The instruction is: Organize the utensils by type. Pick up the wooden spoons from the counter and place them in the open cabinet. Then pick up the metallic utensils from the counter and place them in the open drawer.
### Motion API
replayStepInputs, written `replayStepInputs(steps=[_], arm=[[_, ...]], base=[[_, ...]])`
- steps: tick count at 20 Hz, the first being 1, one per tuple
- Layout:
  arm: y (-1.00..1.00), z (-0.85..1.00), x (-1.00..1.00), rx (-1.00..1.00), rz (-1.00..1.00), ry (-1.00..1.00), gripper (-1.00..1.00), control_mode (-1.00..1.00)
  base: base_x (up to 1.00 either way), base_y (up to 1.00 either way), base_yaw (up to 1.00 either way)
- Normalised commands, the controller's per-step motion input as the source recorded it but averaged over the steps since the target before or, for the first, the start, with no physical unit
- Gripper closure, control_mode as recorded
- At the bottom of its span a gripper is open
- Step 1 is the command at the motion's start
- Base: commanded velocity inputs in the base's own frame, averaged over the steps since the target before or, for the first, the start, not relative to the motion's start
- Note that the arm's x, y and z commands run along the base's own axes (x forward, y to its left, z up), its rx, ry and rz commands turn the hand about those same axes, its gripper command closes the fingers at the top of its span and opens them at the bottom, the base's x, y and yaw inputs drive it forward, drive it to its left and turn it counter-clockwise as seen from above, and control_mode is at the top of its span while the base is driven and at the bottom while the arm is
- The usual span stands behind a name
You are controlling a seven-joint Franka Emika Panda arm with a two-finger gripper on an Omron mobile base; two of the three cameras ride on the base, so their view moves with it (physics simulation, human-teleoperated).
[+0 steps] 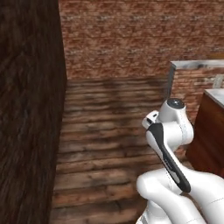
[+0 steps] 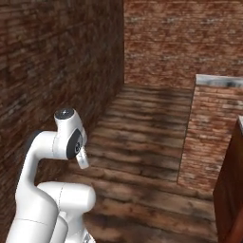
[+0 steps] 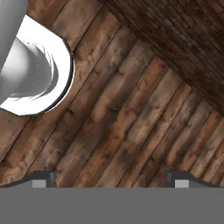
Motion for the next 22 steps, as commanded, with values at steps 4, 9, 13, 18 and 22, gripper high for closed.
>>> replayStepInputs(steps=[4,9,13,18,22], arm=[[0.0,0.0,0.0,0.0,0.0,0.0,-1.0,1.0],[0.0,0.0,0.0,0.0,0.0,0.0,-1.0,1.0],[0.0,0.0,0.0,0.0,0.0,0.0,-1.0,1.0],[0.0,0.0,0.0,0.0,0.0,0.0,-1.0,1.0],[0.0,0.0,0.0,0.0,0.0,0.0,-1.0,1.0]], base=[[1.0,0.72,-0.24],[1.0,0.65,-0.21],[1.0,0.47,-0.29],[1.0,0.25,-0.42],[1.0,0.19,-0.43]])
